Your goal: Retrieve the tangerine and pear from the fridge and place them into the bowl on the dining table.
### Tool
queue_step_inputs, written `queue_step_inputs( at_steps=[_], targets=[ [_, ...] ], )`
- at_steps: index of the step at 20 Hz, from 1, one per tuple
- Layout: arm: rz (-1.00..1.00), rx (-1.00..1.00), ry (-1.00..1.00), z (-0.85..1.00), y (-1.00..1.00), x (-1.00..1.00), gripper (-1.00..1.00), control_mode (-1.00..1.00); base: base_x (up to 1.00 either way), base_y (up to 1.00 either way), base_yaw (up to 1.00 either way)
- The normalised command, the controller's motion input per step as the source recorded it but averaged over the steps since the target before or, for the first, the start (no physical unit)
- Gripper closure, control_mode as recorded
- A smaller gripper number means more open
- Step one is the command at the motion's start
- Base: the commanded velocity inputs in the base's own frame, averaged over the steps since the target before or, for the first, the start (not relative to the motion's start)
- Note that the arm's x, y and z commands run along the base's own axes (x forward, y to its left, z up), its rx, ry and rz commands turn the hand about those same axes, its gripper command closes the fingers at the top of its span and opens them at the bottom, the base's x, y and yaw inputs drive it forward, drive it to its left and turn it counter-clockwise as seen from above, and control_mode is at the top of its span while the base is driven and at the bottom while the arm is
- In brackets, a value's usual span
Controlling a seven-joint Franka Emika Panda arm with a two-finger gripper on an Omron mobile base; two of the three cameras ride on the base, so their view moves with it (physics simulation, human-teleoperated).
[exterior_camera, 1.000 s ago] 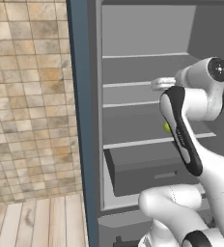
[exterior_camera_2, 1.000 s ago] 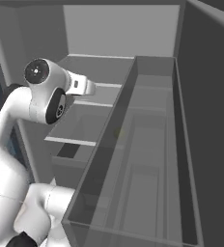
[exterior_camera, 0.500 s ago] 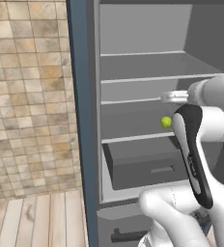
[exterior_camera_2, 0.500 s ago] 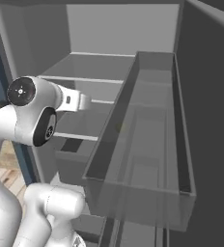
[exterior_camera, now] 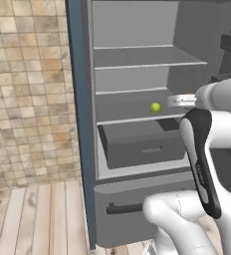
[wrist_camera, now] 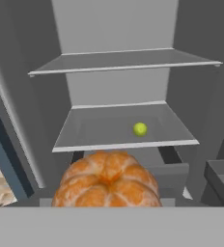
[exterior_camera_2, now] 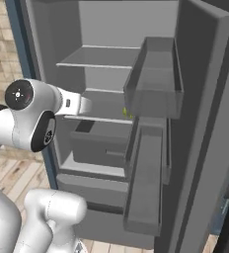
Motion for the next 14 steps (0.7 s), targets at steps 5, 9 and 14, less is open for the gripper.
queue_step_inputs(
  at_steps=[5,9,14],
  targets=[
    [0.0,0.0,0.0,0.0,0.0,0.0,1.0,1.0,-0.2,0.21,-0.15],
    [0.0,0.0,0.0,0.0,0.0,0.0,1.0,1.0,0.0,0.44,-0.3],
    [0.0,0.0,0.0,0.0,0.0,0.0,1.0,1.0,0.0,0.62,-0.31]
  ],
)
